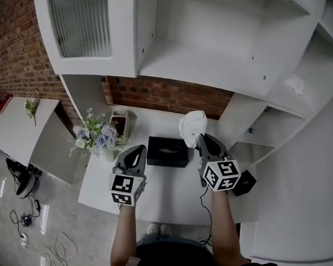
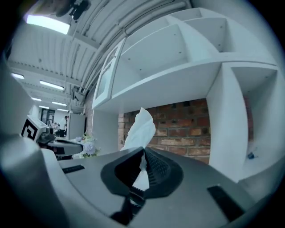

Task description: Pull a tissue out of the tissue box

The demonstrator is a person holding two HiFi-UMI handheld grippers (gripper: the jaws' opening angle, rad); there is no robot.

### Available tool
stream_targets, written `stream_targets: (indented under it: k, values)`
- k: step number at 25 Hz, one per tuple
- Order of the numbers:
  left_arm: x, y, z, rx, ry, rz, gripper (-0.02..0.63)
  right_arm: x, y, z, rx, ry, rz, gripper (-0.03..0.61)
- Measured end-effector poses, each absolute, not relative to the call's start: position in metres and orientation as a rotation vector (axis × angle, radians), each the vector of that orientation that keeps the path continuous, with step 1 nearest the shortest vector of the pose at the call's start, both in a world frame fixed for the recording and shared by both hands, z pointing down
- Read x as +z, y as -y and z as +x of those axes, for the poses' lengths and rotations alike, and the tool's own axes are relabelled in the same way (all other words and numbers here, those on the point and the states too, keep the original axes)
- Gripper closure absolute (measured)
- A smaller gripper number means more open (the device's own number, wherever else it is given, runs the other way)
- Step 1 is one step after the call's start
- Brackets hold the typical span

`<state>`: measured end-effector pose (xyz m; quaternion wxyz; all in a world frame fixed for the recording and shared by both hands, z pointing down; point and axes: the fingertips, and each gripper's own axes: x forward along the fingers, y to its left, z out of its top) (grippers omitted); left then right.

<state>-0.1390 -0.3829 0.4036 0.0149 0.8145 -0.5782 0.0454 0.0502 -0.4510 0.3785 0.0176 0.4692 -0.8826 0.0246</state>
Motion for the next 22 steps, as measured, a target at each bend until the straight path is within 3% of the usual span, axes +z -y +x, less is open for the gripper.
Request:
stream_targets:
  k: [10,22]
  values:
    - [0.388,0.384,-0.11,0.126,1.769,2.615,0.604,0.416,0.411,0.109,0.278,2.754,1.72,0.578]
    - [0.391,0.381,-0.099,0.145,1.757,2.615,0.604,0.427,0.4,0.123,0.288,2.735,1.726,0.578]
